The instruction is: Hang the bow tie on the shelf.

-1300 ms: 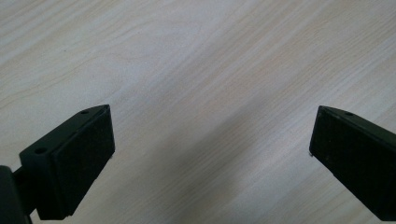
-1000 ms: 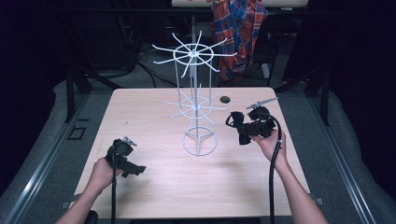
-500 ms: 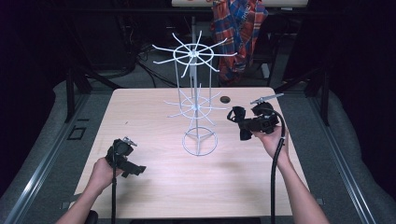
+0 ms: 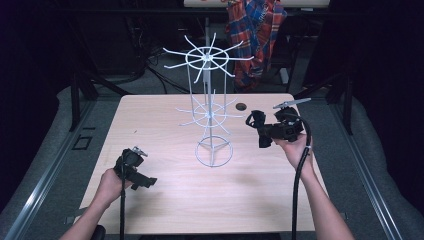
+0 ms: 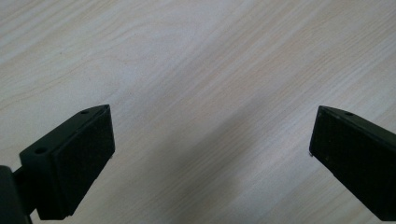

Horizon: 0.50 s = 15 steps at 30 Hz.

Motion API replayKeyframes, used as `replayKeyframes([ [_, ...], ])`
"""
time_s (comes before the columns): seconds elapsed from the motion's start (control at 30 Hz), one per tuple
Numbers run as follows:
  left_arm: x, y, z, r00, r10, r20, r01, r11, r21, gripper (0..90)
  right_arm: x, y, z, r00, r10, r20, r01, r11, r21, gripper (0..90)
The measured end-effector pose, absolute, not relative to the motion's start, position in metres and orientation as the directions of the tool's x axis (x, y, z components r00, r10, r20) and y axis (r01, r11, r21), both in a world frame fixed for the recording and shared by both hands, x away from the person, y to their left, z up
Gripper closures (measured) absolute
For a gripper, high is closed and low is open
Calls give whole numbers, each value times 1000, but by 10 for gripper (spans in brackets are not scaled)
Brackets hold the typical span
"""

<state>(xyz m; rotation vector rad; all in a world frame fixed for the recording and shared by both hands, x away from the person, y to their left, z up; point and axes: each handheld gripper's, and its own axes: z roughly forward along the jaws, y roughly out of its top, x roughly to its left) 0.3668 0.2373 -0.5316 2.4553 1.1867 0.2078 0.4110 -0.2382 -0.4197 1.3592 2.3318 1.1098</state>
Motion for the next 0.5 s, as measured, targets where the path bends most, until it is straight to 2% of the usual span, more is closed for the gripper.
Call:
replayKeyframes([
  [0.5,362,245,-532,614,788,-44,729,-544,416,3,411,-240,-406,-581,784,219,620,252,743,704],
])
